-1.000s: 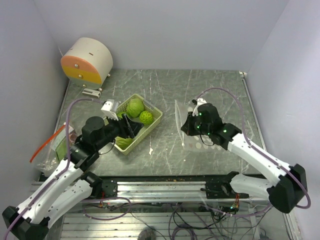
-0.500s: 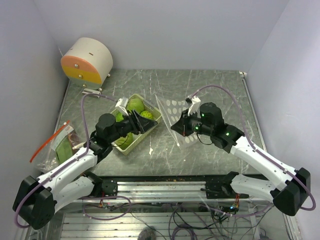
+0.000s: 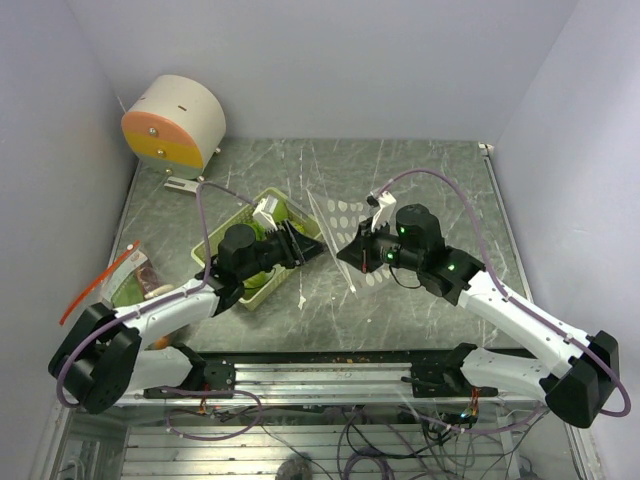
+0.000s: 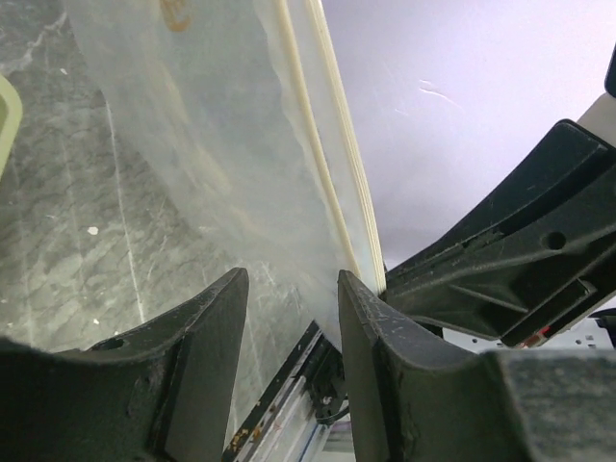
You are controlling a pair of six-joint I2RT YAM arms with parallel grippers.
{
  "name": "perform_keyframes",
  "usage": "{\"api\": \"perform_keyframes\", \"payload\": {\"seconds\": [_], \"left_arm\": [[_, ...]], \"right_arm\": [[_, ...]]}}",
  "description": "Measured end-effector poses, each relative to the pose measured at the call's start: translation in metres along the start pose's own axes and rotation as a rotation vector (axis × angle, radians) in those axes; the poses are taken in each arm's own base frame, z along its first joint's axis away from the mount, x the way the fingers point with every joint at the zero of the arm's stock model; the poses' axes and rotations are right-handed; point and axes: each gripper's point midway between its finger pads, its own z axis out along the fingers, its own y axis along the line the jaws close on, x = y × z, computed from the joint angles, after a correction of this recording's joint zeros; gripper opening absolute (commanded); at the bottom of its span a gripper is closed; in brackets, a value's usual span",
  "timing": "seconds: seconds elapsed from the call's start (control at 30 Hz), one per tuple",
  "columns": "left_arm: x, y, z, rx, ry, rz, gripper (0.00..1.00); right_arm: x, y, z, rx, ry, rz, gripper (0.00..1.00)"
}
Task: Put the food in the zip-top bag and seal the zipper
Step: Open the zipper of the food storage bag.
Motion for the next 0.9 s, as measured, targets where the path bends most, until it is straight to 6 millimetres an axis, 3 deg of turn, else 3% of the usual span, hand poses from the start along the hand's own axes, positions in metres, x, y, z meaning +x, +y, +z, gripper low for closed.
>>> {"api": "perform_keyframes", "payload": {"seconds": [0.3,0.57,0.9], "left_arm": [[0.002,-0.017,0.006,0.068,-0.009,-0.007,0.51],[-0.016,-0.044,-0.010,0.124,-0.077,0.039,0.51],[-0.003,-0.013,0.006,0.036,-0.041,0.014,0.49]], "right_arm": [[-0.001,-0.004,0.000,0.027,-0.008,-0.016,0.00],[-0.001,-0.011,0.000,0.066,-0.014,-0.017,0.00],[-0.001,-0.006,-0.001,0.040,-0.009,-0.020,0.00]]}}
